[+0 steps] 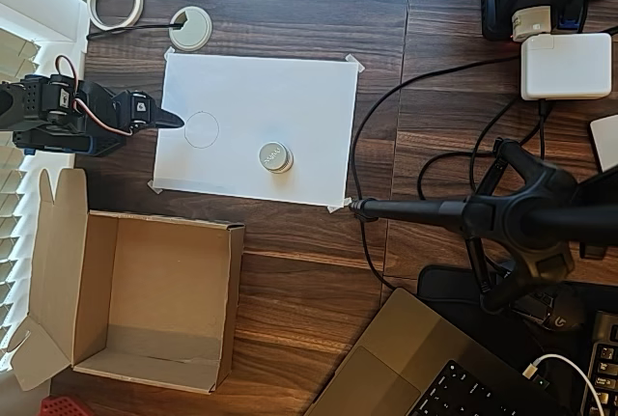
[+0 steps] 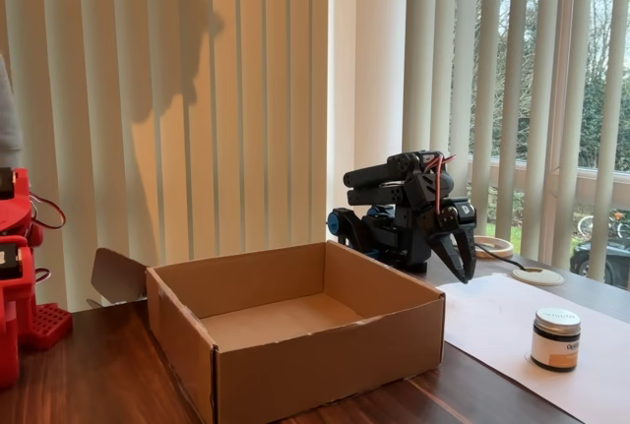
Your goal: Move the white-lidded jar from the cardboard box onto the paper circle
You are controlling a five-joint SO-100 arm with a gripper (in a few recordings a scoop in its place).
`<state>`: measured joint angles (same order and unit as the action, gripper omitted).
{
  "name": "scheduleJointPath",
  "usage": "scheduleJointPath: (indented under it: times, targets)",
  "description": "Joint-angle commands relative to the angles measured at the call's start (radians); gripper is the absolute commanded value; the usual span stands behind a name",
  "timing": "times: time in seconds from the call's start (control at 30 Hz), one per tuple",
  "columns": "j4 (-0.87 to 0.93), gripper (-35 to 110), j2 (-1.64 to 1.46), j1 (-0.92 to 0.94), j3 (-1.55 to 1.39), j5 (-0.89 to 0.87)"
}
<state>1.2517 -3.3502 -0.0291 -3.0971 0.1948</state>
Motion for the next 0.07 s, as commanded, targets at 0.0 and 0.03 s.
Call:
scheduleJointPath:
  times: [0.0, 0.03]
  targets:
    - [0.021, 0, -0.066, -0.008, 0.060, 0.011]
    - [0.021, 0, -0.066, -0.008, 0.060, 0.011]
